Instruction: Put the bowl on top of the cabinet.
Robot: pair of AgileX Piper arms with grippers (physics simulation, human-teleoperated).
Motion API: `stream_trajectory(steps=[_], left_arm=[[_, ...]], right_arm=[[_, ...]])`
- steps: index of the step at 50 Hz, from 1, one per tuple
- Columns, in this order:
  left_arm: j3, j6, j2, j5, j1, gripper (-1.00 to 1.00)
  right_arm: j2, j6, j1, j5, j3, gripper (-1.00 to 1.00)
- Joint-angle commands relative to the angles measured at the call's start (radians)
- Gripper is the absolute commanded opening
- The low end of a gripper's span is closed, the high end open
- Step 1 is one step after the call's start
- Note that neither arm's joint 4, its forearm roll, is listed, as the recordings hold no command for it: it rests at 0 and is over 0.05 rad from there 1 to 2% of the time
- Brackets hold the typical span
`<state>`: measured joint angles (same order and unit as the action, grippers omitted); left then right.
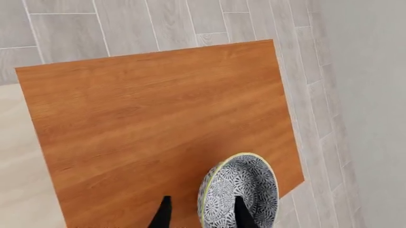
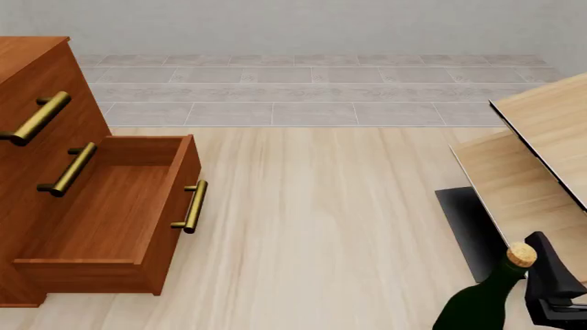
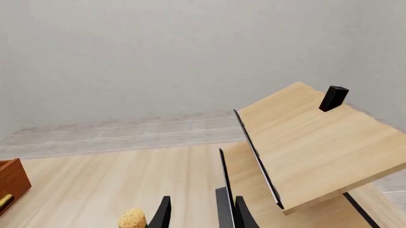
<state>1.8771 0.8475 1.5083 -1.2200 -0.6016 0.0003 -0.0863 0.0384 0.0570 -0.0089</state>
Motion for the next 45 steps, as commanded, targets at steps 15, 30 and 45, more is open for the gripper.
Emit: stream_trajectory(steps=[15, 30, 45], left_arm=[[0.037, 0.005, -0.046, 0.000, -0.001, 1.00], [0.070, 0.023, -0.108, 0.000, 0.022, 1.00], [0.113, 0.028, -0.164, 0.000, 0.051, 1.00]], right_arm=[[0.000, 0.001, -0.003, -0.004, -0.006, 1.00], [0.000, 0.000, -0.003, 0.001, -0.002, 1.00], [0.000, 0.000, -0.002, -0.001, -0.006, 1.00]])
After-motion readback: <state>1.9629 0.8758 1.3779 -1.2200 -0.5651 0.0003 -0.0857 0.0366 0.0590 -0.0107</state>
